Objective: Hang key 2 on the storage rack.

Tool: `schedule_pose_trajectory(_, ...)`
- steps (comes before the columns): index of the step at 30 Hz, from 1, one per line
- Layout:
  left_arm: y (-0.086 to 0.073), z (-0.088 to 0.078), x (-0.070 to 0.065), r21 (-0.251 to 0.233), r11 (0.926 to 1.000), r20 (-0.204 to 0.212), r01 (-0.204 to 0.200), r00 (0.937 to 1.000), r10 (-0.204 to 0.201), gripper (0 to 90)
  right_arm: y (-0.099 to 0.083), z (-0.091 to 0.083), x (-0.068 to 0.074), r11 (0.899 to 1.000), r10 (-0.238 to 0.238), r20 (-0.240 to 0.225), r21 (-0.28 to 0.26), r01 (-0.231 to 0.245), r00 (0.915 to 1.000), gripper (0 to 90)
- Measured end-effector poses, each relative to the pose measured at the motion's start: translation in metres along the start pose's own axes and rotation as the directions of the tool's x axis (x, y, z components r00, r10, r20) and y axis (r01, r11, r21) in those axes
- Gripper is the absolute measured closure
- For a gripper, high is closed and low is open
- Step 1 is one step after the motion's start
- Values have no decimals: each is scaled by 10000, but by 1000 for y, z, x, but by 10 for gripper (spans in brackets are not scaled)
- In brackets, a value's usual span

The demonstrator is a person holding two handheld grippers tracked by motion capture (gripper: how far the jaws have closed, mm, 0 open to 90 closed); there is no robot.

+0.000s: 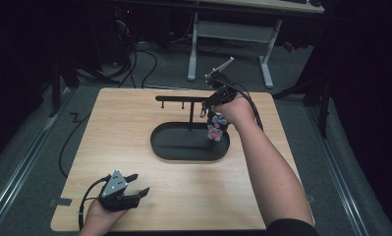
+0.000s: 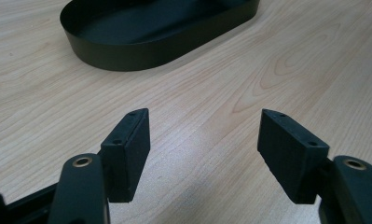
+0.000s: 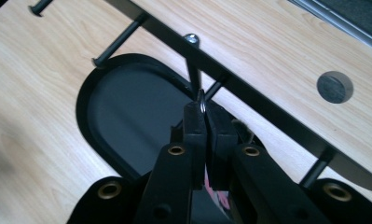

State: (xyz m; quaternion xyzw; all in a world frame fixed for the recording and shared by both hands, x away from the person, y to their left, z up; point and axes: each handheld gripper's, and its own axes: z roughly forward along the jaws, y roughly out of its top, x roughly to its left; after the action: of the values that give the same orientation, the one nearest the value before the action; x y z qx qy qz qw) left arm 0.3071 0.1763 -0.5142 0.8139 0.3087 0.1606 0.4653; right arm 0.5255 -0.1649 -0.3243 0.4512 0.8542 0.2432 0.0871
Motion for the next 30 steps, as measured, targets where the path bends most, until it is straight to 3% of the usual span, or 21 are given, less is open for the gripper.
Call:
schedule_pose_trajectory(4,0,0,0,42,10000,23,-31,10000,31,352,-1,0,-1,9998,83,35,-161,-82,10000,824)
schedule_pose_trajectory(14,0,3,-1,81,9999,37,-114,9999,114,350,-18,-10,5,9986,37,-157,-521,-45,9999,791)
schedule_pose_trajectory(23,1,6,-1,144,9999,50,-95,9999,95,347,-52,-2,16,9980,-214,-422,-604,188,9989,626)
schedule_pose_trajectory(30,2,12,-7,307,9989,184,-343,9993,337,346,-87,18,19,9952,-65,-671,-981,-1,9977,523)
